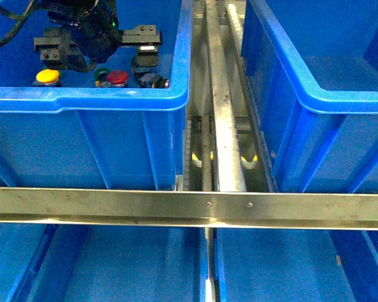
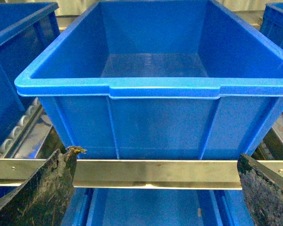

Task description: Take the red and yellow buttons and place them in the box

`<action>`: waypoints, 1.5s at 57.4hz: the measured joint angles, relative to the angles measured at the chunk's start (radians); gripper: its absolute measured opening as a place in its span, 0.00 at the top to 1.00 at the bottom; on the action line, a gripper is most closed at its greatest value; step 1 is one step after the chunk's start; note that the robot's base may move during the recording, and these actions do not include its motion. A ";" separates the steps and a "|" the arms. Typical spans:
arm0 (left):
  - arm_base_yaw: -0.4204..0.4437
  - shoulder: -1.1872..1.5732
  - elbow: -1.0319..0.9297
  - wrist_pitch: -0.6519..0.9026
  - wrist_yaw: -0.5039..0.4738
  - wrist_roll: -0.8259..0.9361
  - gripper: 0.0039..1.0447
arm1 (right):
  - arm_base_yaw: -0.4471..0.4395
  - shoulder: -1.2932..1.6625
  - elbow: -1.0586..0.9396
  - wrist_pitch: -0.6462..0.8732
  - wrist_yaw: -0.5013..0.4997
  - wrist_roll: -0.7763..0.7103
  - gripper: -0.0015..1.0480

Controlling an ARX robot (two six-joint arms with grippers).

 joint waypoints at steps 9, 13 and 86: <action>-0.006 0.041 0.040 -0.027 -0.021 -0.002 0.07 | 0.000 0.000 0.000 0.000 0.000 0.000 0.06; -0.006 0.052 0.052 -0.036 -0.022 -0.003 0.07 | 0.000 0.000 0.000 0.000 0.000 0.000 0.06; 0.047 -0.091 -0.098 0.045 0.087 0.006 0.68 | 0.000 0.000 0.000 0.000 0.000 0.000 0.06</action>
